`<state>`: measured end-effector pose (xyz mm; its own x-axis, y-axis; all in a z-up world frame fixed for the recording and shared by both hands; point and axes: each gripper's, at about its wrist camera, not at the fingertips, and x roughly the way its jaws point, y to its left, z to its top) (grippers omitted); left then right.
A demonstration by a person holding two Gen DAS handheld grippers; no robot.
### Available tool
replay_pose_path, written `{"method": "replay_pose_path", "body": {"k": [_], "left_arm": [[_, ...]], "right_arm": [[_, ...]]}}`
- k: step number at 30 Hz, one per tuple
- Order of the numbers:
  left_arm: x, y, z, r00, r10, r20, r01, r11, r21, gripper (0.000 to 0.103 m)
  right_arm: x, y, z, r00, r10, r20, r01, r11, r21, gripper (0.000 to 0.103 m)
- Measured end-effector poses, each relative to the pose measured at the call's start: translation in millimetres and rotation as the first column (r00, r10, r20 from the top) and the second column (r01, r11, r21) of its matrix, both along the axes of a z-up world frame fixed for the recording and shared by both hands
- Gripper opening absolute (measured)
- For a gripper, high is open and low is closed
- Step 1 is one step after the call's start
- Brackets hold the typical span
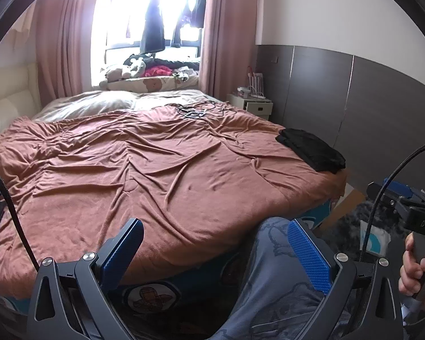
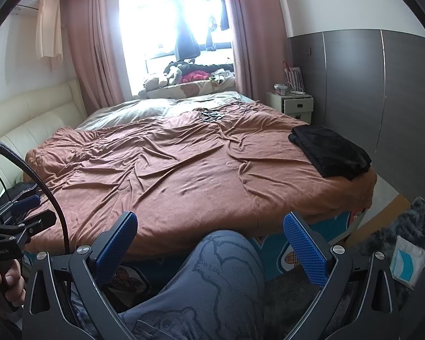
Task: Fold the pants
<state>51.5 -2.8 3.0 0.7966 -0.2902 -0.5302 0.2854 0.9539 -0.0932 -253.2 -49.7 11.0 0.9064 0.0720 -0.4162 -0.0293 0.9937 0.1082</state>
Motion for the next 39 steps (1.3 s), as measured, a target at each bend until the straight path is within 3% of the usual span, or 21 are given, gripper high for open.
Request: {"method": "replay_pose_path", "body": {"k": [39], "left_arm": [[-5.5,6.0,3.4,1.0,0.023,0.017,-0.023,1.0,-0.013,0.103]], "right_arm": [[-3.1,8.8,1.1,1.0,0.004,-0.008,-0.004,1.0,0.0,0.103]]}}
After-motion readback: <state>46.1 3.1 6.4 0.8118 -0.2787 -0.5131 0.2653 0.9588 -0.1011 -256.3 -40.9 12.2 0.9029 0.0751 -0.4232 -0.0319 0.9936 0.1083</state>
